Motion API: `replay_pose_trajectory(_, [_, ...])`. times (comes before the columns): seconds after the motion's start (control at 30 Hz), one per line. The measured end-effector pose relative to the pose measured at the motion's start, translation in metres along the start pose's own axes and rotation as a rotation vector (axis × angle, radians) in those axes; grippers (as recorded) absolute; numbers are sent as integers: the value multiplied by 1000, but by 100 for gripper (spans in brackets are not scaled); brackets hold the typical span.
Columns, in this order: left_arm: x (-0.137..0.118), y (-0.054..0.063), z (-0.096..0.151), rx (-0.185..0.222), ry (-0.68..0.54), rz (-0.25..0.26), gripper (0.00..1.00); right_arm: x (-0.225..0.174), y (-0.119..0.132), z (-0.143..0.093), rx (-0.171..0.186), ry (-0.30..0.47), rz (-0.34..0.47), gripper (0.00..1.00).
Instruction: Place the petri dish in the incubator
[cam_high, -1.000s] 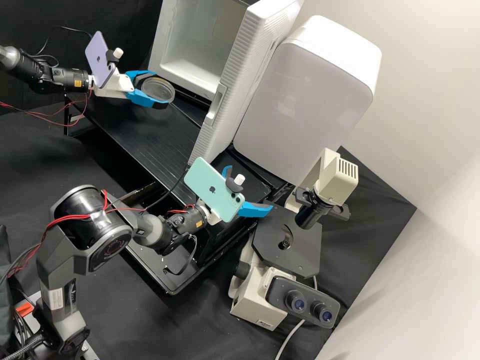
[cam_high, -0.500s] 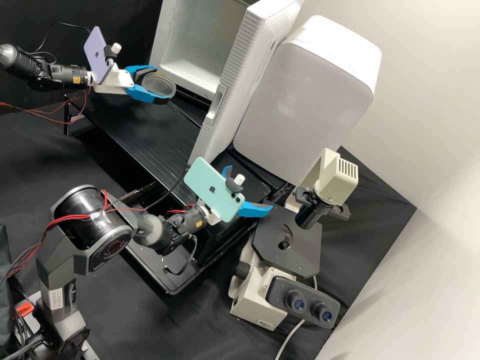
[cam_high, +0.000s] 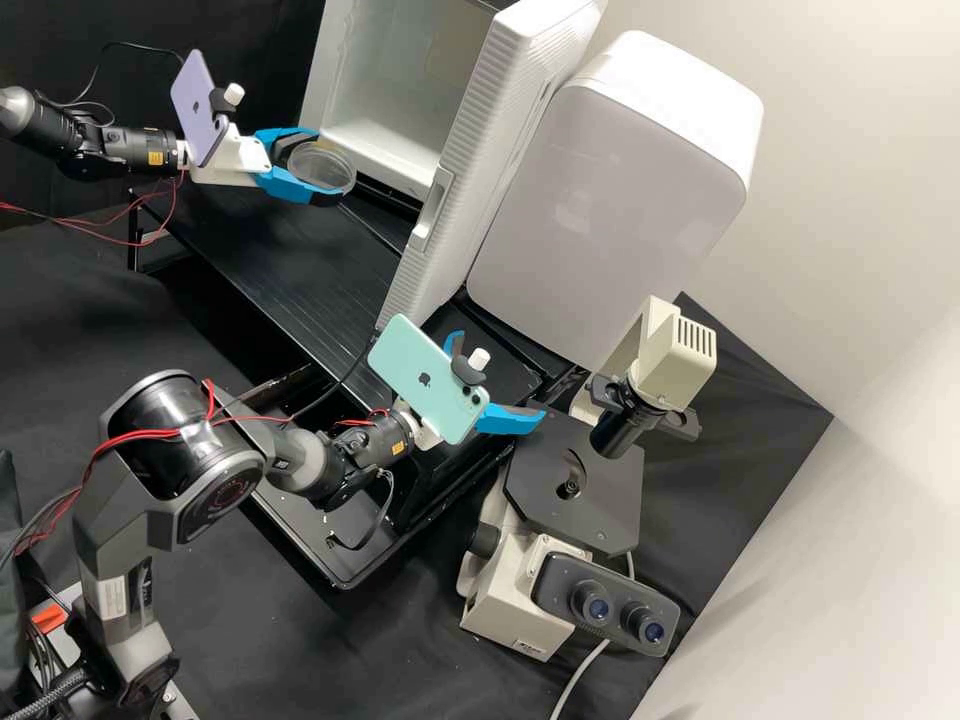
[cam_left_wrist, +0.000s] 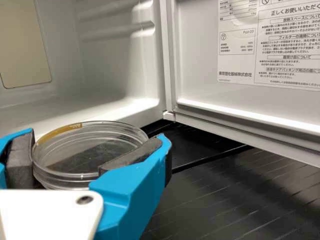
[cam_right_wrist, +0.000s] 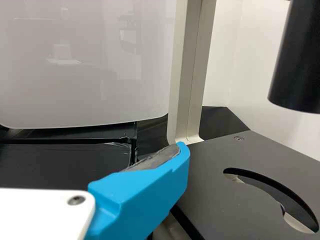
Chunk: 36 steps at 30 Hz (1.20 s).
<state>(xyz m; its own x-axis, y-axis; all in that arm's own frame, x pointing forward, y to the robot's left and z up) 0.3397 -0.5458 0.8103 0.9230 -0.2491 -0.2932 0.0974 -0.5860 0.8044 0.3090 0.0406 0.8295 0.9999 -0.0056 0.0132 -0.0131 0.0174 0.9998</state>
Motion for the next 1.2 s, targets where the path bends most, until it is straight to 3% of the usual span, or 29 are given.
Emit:
replay_pose_trajectory(0.4, [6, 2, -1, 2, -1, 8, 0, 0, 0, 0, 0, 0, 0, 100])
replay_pose_trajectory(1.07, [78, 41, -9, -62, 73, 63, 0, 0, 0, 0, 0, 0, 0, 100])
replay_pose_trajectory(1.2, [93, 44, -9, -69, 84, 62, 0, 0, 0, 0, 0, 0, 0, 100])
